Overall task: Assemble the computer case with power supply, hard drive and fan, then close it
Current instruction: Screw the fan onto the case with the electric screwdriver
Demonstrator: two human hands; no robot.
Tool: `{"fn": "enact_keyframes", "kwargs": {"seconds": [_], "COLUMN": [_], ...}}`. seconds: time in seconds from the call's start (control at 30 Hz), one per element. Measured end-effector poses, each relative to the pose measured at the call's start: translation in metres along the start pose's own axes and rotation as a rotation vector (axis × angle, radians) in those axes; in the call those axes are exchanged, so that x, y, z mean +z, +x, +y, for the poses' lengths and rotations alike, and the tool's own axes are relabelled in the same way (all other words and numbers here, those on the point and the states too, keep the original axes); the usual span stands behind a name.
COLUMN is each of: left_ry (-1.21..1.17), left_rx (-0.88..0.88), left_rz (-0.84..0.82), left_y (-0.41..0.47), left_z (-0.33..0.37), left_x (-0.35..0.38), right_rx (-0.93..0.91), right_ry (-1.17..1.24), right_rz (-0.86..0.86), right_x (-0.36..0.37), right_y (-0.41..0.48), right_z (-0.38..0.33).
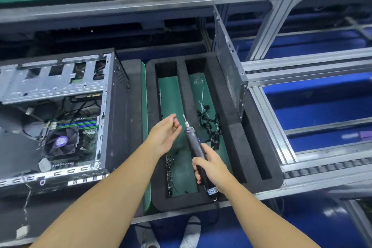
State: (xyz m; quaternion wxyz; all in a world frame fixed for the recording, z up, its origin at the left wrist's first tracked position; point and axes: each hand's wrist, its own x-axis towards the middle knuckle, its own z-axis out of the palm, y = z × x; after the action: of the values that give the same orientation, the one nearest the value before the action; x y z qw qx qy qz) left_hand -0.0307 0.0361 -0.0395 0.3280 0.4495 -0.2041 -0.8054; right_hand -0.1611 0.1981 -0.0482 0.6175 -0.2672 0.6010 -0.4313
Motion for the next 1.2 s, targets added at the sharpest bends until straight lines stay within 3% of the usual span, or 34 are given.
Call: {"fn": "enact_keyframes", "kwargs": {"seconds": [0.2,0.47,1.2], "left_ry": [0.007,-0.034,0.164], "left_rx": [0.035,-0.012,-0.042], "left_rz": [0.0,-0.02,-0.025], "left_y": [-0.009,-0.01,0.0], "left_z": [-0.007,-0.004,0.009], "left_x": [-0.011,-0.014,-0.029], "right_rx": [-0.034,-0.028,0.001], "right_ry": [-0.172,-0.215,-0.301], "right_rz": [-0.015,-0.011,-0.065], "right_x": [0.006,0.01,0.007], "right_y": [-0.009,-0.006,0.0], "right_z": [0.001,-0.001,-0.002]}}
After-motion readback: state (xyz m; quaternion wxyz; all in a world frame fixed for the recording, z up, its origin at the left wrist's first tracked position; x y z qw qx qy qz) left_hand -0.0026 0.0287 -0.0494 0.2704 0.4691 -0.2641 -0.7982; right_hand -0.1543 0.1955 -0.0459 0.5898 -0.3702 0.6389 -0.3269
